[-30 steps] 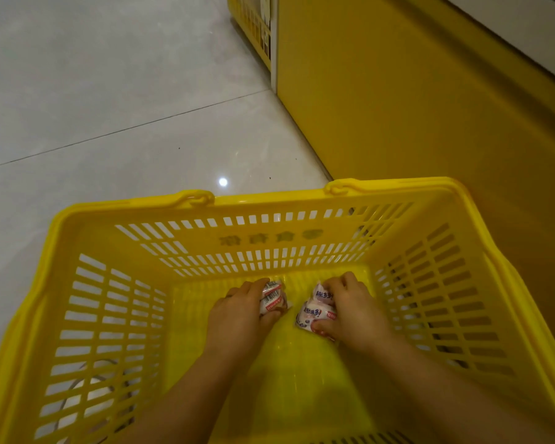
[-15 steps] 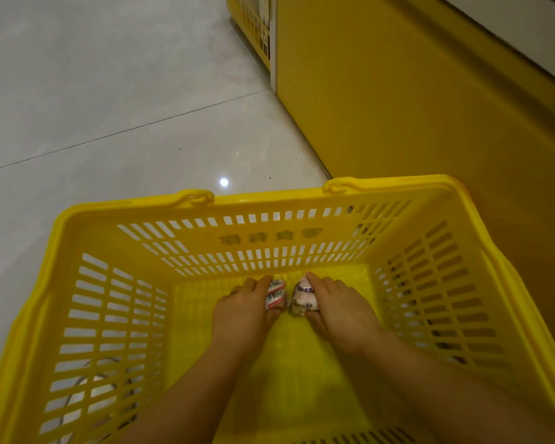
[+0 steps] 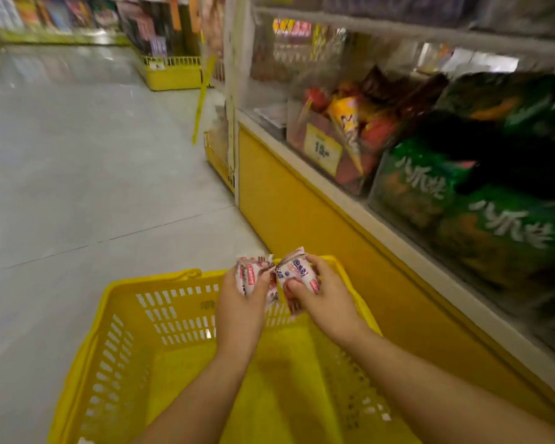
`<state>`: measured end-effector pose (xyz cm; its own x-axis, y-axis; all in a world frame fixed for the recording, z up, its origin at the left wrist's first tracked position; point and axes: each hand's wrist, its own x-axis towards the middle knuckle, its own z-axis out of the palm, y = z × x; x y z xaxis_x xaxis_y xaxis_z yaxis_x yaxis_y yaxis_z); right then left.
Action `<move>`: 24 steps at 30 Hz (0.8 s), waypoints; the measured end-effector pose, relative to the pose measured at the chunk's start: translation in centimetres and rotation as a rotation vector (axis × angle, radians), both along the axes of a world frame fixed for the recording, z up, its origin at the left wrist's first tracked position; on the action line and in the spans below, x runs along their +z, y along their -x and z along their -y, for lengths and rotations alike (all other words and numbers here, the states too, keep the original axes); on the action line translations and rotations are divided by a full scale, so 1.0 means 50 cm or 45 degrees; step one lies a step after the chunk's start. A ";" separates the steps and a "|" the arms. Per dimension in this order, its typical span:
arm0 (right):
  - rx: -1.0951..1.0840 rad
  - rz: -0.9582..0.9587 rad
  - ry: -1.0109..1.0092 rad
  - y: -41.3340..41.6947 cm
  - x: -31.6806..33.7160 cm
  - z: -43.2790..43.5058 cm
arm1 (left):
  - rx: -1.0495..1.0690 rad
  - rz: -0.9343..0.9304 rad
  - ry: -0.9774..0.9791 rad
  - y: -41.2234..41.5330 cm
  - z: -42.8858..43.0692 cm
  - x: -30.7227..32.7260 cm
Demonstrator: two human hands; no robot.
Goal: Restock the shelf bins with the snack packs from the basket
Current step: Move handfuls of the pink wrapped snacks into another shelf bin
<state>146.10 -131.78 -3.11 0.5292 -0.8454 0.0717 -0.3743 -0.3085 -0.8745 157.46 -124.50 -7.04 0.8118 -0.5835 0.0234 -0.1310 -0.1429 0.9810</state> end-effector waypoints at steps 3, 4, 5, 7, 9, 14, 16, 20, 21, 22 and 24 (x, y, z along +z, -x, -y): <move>-0.017 0.087 0.236 0.028 0.130 -0.046 | -0.027 -0.212 0.311 0.057 0.012 0.138; -0.010 0.122 0.305 0.043 0.171 -0.059 | -0.063 -0.264 0.383 0.076 0.013 0.181; -0.001 0.162 0.347 0.061 0.210 -0.070 | -0.104 -0.276 0.433 0.094 0.014 0.219; 0.015 0.214 0.412 0.102 0.290 -0.088 | -0.182 -0.244 0.533 0.131 0.011 0.290; 0.018 0.228 0.469 0.148 0.366 -0.099 | -0.250 -0.128 0.611 0.162 0.006 0.358; -0.122 0.414 0.384 0.256 0.531 -0.117 | -0.556 -0.213 0.791 0.243 -0.009 0.519; -0.210 0.518 0.410 0.298 0.583 -0.131 | -0.582 -0.197 0.831 0.277 -0.011 0.570; -0.327 0.597 0.575 0.377 0.674 -0.155 | -0.790 -0.222 0.891 0.365 -0.021 0.664; -0.311 0.587 0.583 0.396 0.694 -0.160 | -0.839 -0.215 0.903 0.384 -0.023 0.683; -0.294 0.566 0.590 0.417 0.713 -0.166 | -0.882 -0.196 0.907 0.402 -0.027 0.701; -0.268 0.494 0.642 0.462 0.756 -0.178 | -0.955 -0.173 0.901 0.427 -0.034 0.731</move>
